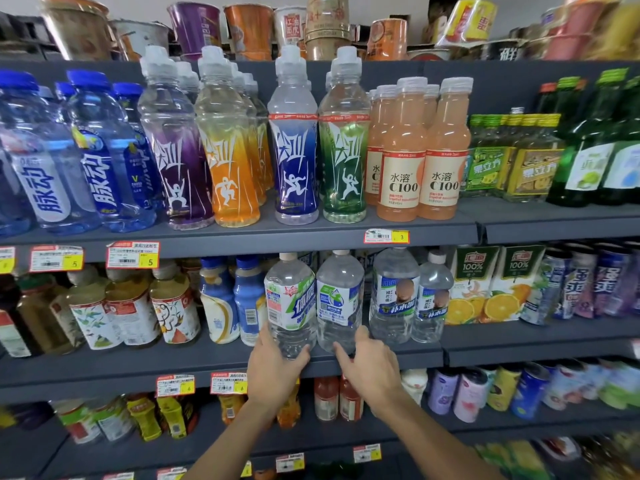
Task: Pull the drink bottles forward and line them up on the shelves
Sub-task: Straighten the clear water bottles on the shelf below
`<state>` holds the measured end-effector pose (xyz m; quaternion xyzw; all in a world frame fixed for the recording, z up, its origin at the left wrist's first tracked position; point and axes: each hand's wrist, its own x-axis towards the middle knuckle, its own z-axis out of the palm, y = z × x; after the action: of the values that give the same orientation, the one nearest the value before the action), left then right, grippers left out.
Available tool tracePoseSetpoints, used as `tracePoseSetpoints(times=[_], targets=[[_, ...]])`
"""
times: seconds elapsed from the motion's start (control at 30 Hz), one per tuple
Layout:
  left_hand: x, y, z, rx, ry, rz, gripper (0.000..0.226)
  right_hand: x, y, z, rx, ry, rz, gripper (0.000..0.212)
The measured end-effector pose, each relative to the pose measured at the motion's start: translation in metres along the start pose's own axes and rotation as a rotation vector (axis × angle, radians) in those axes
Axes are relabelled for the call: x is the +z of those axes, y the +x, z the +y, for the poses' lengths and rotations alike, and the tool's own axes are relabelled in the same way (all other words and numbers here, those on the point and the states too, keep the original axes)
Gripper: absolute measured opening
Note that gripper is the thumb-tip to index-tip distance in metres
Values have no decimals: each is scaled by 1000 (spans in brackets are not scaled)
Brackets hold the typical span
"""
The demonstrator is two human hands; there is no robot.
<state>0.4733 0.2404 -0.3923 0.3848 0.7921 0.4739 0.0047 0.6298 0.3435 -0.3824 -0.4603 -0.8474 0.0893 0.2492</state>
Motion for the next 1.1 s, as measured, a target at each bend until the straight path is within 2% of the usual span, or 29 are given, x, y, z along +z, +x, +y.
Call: tracePoseSetpoints(times=[0.23, 0.33, 0.37, 0.47, 0.53, 0.7, 0.93, 1.1], targets=[[2, 0, 0, -7, 33, 5, 84, 0, -1, -10, -41, 88, 13, 38], [1, 1, -1, 12, 54, 1, 83, 2, -7, -12, 41, 181, 79, 37], [1, 1, -1, 21, 57, 2, 82, 2, -7, -12, 98, 210, 97, 42], [0, 1, -2, 33, 60, -1, 82, 5, -1, -12, 206, 222, 53, 81], [1, 1, -2, 31, 63, -7, 82, 8, 5, -13, 240, 198, 23, 95], [1, 4, -5, 26, 88, -25, 89, 8, 16, -15, 269, 142, -28, 87], [4, 3, -8, 34, 88, -34, 89, 15, 10, -33, 374, 209, 48, 85], [4, 4, -10, 71, 40, -54, 83, 3, 13, -9, 224, 94, -84, 90]])
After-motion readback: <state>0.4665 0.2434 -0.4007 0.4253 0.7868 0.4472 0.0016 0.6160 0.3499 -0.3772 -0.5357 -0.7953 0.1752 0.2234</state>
